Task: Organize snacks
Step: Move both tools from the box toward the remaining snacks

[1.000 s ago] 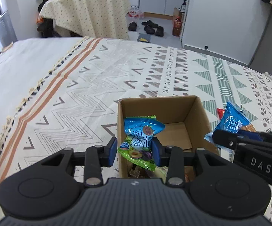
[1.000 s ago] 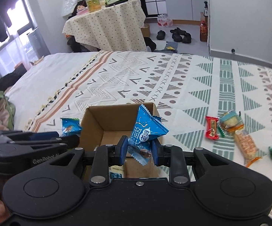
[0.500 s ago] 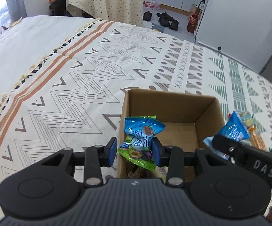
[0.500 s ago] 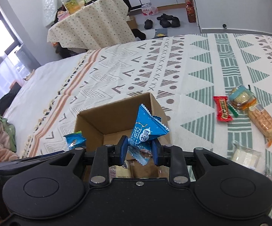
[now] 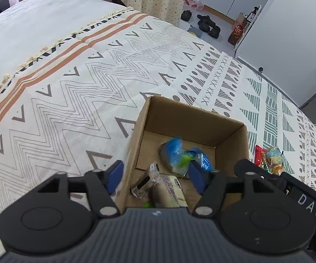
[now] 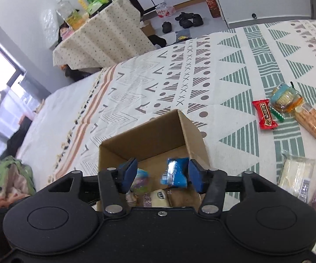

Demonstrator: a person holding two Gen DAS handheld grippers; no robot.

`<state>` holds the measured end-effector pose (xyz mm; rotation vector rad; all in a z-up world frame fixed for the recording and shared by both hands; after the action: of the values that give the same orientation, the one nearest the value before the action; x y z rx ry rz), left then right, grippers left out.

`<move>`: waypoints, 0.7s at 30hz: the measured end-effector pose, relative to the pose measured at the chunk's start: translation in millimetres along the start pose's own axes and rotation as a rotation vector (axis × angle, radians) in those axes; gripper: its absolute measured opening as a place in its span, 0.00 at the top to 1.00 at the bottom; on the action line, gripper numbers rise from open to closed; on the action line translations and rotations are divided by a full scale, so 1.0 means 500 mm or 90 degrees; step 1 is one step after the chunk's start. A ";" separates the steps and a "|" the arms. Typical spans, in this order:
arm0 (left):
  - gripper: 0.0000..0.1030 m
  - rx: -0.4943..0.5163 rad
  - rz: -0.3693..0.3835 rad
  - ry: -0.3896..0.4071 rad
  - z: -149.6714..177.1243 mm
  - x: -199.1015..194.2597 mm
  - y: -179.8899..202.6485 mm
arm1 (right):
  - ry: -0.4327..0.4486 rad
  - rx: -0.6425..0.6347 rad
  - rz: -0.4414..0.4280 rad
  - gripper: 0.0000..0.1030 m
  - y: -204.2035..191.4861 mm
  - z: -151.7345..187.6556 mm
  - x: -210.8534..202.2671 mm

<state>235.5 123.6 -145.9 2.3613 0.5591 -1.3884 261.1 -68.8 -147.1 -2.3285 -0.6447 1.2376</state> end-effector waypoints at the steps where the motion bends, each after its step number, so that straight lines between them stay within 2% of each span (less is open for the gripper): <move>1: 0.33 0.000 0.000 0.001 0.003 -0.005 0.002 | 0.003 0.003 0.000 0.49 0.002 0.001 -0.004; 7: 0.20 -0.013 0.007 0.004 0.019 -0.035 0.004 | 0.014 0.021 0.003 0.47 0.020 0.010 -0.040; 12: 0.16 -0.037 0.009 0.002 0.036 -0.060 0.005 | 0.033 0.042 0.001 0.43 0.039 0.020 -0.080; 16: 0.13 -0.037 -0.003 -0.003 0.059 -0.075 0.015 | 0.051 0.052 0.013 0.37 0.058 0.030 -0.112; 21: 0.13 -0.031 -0.005 -0.004 0.094 -0.091 0.028 | 0.069 0.070 0.025 0.35 0.095 0.044 -0.155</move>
<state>187.3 81.9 -126.2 2.3183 0.5944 -1.3699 213.5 -148.6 -134.9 -2.3089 -0.4844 1.1246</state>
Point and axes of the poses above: each gripper's, at about its wrist camera, not at the fingertips, and x roughly the way its jaws point, y to its right, z to its underside, the point moved 2 cm from there along x, roughly the way its jaws point, and after that the axes turned 7 degrees about -z, right-handed, at the moved point
